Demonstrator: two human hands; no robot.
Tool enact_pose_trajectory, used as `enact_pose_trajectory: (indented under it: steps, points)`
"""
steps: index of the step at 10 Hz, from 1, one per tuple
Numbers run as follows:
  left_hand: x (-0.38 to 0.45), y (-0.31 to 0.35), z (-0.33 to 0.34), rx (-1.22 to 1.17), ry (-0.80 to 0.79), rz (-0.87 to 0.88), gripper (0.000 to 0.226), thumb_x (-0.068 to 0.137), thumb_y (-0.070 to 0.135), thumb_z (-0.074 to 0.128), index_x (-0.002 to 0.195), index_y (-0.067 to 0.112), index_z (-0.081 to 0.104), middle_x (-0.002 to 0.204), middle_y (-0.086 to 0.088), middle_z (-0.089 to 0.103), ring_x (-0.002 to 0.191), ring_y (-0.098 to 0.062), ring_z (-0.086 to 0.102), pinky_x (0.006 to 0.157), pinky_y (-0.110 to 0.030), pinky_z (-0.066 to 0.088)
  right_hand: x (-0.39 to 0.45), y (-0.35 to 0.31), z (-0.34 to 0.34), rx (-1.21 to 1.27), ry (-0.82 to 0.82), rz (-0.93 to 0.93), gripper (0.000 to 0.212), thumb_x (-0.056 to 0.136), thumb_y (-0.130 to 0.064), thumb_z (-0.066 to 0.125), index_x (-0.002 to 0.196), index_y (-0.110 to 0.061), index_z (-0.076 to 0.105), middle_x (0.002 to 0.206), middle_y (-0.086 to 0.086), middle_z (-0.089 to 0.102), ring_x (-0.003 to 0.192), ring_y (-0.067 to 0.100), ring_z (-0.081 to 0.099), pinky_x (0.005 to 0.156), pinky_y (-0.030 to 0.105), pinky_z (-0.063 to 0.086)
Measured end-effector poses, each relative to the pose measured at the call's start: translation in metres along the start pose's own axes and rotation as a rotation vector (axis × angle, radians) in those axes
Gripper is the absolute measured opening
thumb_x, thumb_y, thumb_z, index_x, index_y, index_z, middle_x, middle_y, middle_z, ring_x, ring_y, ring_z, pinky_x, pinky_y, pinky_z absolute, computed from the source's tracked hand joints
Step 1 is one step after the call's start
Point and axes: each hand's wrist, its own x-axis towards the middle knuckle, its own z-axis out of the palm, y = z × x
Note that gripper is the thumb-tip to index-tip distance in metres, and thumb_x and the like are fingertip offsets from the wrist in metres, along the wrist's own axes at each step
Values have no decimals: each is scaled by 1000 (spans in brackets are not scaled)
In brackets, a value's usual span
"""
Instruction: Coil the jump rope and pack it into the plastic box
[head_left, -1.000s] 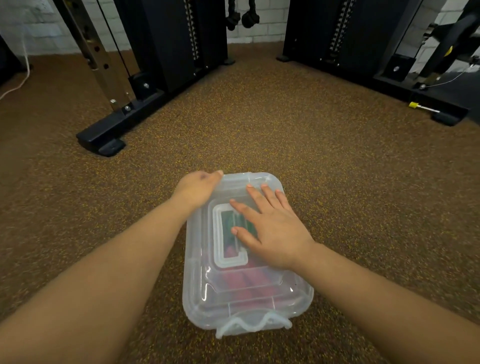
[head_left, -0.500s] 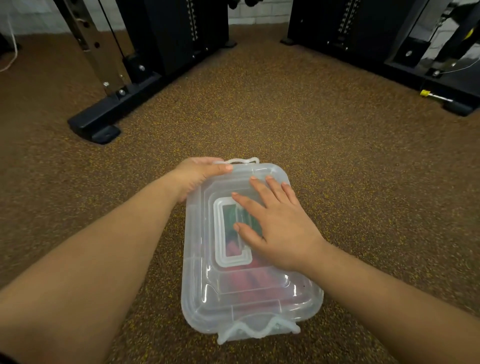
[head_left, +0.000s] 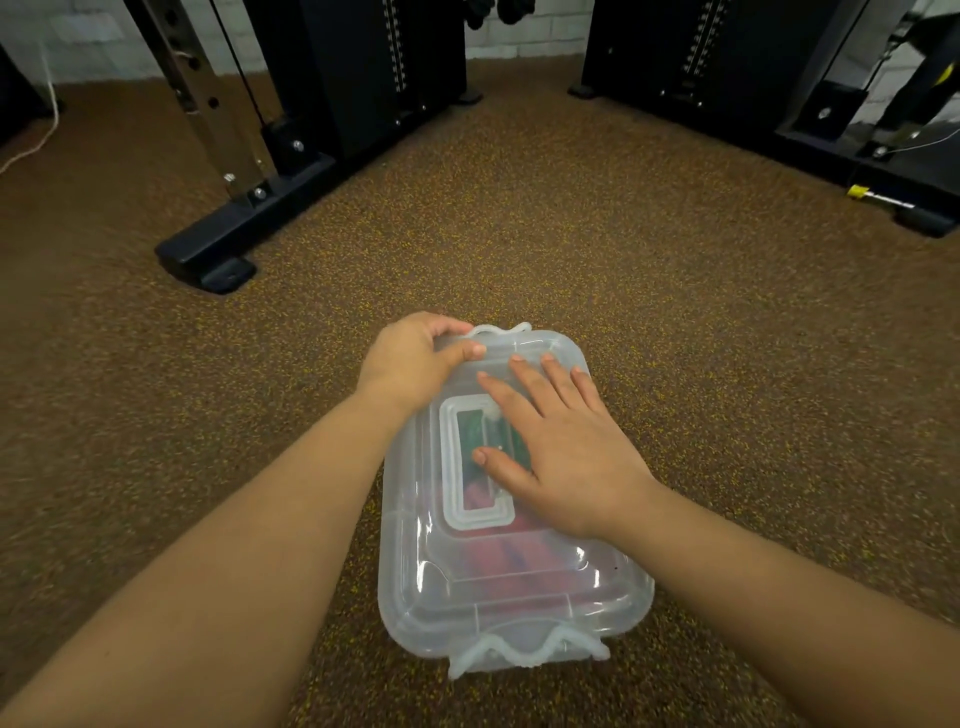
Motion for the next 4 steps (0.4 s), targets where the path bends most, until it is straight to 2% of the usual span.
enact_pose_trajectory:
  steps: [1,2,3,4]
  points:
    - [-10,2,0,210,-19,99,38,94,39,49,129,27,58,141,2,52,129,-18,47,108,-34,36,0,-1,0,-29,1,12,79,88,-65,20,152,-23,2,162,4,-1,148,27,-10,120,43,-7]
    - [-20,4,0,428,-120,151,50,100,37,29,148,23,29,159,-3,21,146,-21,17,119,-37,14,1,-1,-3,-26,-18,17,83,84,-68,16,152,-22,2,162,3,0,148,26,-9,119,43,-7]
    - [-33,12,-8,450,-206,97,54,100,39,27,151,23,17,162,-3,10,148,-22,7,120,-39,8,2,-3,-6,-8,-45,25,90,78,-73,14,152,-22,7,162,4,5,149,27,-3,120,44,-3]
    - [-40,24,-23,368,-193,86,50,99,32,37,146,15,32,155,-11,30,143,-26,24,116,-32,18,11,-5,-21,1,-107,48,81,86,-68,29,150,-19,20,159,8,16,147,29,10,120,45,8]
